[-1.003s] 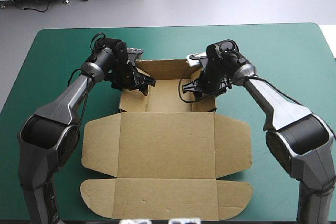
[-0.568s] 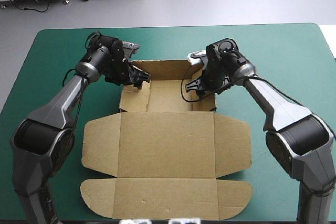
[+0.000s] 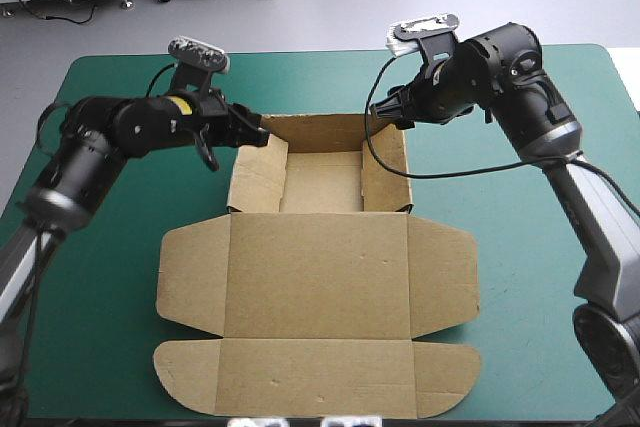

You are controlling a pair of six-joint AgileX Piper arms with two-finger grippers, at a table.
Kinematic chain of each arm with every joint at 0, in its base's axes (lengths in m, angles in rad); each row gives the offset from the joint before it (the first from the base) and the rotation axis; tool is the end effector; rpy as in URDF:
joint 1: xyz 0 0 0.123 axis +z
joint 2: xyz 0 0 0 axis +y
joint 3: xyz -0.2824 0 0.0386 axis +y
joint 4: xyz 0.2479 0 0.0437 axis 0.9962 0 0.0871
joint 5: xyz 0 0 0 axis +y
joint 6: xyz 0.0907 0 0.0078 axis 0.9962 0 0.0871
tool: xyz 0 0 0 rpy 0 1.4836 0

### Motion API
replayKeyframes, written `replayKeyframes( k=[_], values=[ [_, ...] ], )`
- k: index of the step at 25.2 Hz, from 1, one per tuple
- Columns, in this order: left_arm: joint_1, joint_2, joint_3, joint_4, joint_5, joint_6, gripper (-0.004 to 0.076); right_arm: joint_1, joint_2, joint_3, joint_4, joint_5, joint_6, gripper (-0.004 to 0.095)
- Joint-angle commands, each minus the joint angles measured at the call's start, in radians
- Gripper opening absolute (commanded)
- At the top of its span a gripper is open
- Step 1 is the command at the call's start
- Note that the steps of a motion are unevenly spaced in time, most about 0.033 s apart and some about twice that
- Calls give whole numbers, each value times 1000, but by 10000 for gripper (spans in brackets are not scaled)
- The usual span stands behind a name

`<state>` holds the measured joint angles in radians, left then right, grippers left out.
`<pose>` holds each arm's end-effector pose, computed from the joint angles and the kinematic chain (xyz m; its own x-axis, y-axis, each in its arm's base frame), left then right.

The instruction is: Fold the box

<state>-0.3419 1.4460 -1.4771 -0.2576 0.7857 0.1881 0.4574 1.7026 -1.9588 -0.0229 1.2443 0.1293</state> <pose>0.2967 -0.1230 0.4051 -0.5688 0.2066 -0.7961 0.4671 0.8778 -0.1060 0.3243 0.1574 0.4316 -0.7503 -0.2337 -0.6184 -0.3407 0.9383 0.0587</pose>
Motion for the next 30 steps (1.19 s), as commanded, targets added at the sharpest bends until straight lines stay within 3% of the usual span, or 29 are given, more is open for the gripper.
replayKeyframes(
  k=[1,3,5,7,10,13,20,30],
  values=[
    [-1,-170,183,-128,-163,113,74,-5,-81,32,-1,4,-19,562],
    [-1,-243,308,-151,-239,154,-5,-5,-93,70,-1,4,-21,534],
    [-1,-398,516,-155,-421,194,-3,-5,-100,131,-3,-7,-23,462],
    [-1,-477,615,-155,-491,195,-6,-5,-98,155,-23,-35,-23,435],
    [-1,-566,729,-159,-479,195,-6,-5,-97,162,-98,-114,-2,449],
    [-1,-610,775,-180,-440,195,-6,-5,-91,161,-109,-126,18,506],
    [-1,-689,783,-118,-468,198,-6,-5,8,152,-85,-124,123,733],
    [-1,-742,885,-77,-534,198,-6,-5,164,152,47,-94,134,740]
  ],
)
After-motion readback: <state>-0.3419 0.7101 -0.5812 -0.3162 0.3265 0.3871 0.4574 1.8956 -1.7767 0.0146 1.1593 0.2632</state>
